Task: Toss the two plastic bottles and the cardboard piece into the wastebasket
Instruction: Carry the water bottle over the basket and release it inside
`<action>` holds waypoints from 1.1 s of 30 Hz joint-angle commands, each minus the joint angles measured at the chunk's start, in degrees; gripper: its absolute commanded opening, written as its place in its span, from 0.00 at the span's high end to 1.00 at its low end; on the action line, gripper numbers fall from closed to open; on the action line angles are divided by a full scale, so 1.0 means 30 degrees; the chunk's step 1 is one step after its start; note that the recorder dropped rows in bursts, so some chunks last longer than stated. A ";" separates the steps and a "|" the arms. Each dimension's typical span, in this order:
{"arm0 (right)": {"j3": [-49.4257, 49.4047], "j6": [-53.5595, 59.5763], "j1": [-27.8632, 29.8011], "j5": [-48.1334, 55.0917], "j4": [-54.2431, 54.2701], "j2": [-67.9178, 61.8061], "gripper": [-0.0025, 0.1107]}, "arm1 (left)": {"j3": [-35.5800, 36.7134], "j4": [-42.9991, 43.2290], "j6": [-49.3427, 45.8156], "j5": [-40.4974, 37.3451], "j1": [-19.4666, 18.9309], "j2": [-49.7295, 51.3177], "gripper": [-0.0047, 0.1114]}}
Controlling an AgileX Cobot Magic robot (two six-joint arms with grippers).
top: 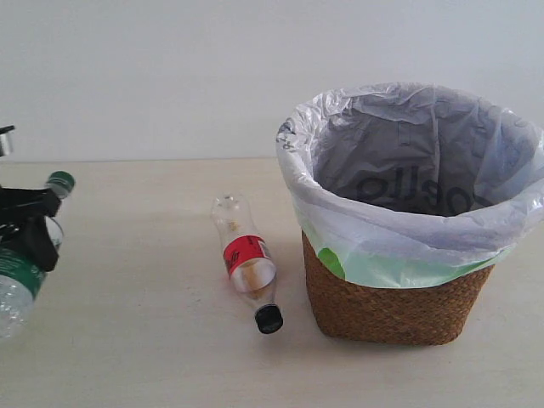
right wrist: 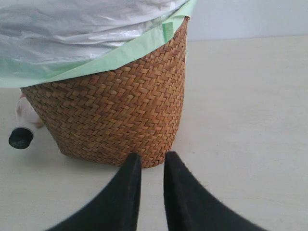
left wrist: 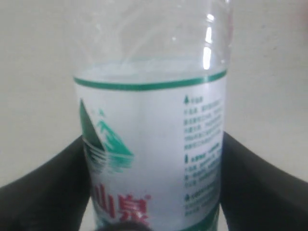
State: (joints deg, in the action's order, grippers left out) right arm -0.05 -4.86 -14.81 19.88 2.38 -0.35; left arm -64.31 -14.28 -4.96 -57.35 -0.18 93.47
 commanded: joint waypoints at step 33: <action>0.0016 0.0065 -0.0028 -0.0112 -0.0006 0.0117 0.86 | -1.4535 -1.7930 -0.3548 -0.0411 0.7646 0.2581 0.02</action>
State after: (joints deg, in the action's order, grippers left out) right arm -0.05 -4.86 -14.81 19.88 2.38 -0.35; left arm -100.99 -71.90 -22.21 -58.62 19.98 99.59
